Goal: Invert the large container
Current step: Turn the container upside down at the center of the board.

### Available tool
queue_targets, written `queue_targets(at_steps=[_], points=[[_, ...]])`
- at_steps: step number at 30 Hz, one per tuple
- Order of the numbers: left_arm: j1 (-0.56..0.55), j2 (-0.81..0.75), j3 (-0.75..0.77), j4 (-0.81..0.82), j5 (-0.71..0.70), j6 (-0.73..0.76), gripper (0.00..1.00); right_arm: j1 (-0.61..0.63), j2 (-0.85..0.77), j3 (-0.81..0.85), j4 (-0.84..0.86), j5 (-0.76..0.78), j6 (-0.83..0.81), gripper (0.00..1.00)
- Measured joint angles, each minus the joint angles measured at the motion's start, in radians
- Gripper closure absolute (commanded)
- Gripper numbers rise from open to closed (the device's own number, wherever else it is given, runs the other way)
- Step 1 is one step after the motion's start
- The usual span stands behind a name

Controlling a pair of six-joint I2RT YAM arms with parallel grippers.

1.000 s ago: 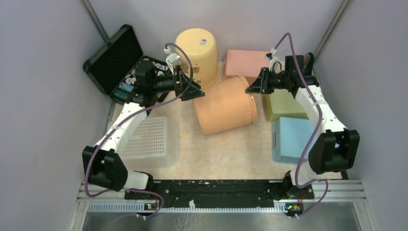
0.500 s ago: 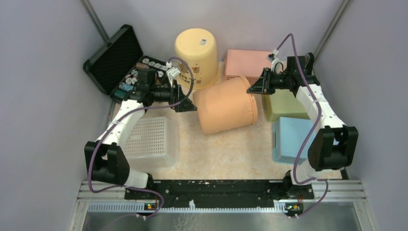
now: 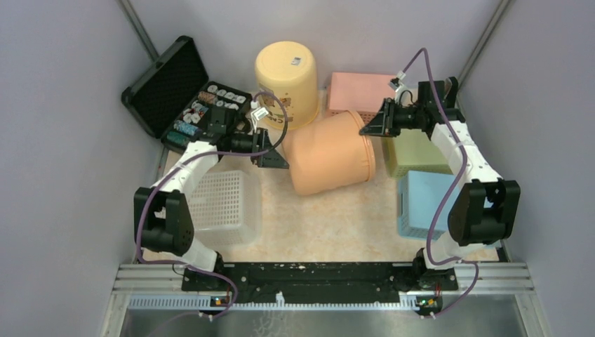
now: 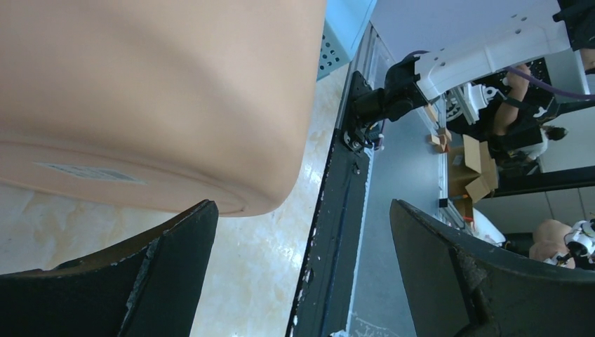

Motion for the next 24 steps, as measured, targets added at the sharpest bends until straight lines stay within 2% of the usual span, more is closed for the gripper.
queue_targets(at_steps=[13, 24], points=[[-0.007, 0.084, 0.0, 0.154, 0.056, -0.125, 0.01, -0.003, 0.024, 0.015, 0.003, -0.018, 0.0, 0.86], [-0.1, 0.042, -0.028, 0.417, 0.056, -0.406, 0.01, -0.059, 0.046, 0.046, 0.048, 0.0, -0.002, 0.86]])
